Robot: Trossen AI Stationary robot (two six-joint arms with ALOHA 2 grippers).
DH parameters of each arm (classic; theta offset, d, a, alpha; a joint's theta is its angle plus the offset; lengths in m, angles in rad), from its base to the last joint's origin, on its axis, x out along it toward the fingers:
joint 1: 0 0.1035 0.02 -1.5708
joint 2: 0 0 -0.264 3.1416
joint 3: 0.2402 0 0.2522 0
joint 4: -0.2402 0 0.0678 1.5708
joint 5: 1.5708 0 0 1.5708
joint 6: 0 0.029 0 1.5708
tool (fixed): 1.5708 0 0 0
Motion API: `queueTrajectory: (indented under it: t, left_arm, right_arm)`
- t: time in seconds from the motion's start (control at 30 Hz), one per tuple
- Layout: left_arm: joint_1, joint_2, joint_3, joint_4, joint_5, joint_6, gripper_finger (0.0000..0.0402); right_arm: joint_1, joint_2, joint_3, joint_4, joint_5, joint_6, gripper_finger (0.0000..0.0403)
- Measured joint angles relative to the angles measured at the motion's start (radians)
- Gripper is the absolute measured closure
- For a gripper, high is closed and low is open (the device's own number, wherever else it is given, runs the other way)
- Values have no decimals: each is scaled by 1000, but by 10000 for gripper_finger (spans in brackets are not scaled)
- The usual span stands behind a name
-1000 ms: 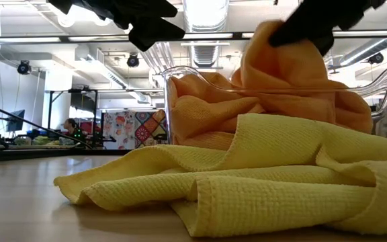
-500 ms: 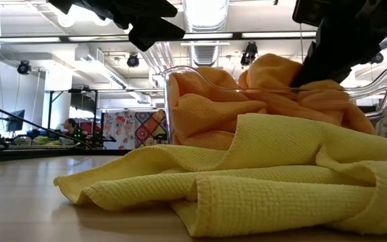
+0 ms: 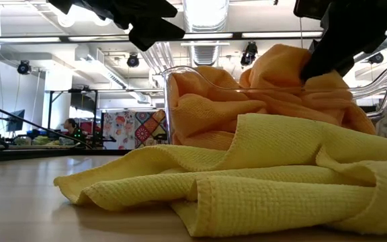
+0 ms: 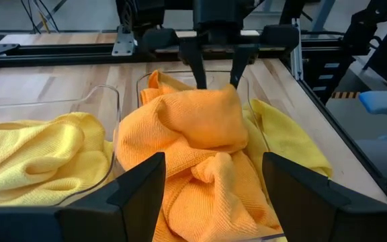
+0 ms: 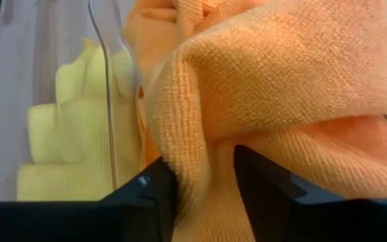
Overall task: Sort microfiber towel by color & place in baskets
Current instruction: Put the orange towel into the bottom transparent bin
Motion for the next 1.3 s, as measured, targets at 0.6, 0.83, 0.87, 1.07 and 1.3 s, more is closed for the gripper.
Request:
queueTrajectory:
  t: [0.6, 0.83, 0.87, 1.07, 1.3]
  left_arm:
    - [0, 0, 0, 0, 0, 0, 170]
    - [0, 0, -1, 0, 0, 0, 170]
    - [0, 0, -1, 0, 0, 0, 170]
    - [0, 0, -2, 0, 0, 0, 170]
    - [0, 0, -2, 0, 0, 0, 170]
  right_arm:
    - [0, -7, 254, -436, -122, 53, 163]
    - [2, -7, 340, -472, 12, -67, 159]
    - [1, -7, 338, -446, 26, -96, 162]
    - [-13, -8, 220, -109, 49, -287, 217]
    - [-87, -8, 3, 349, 167, -524, 336]
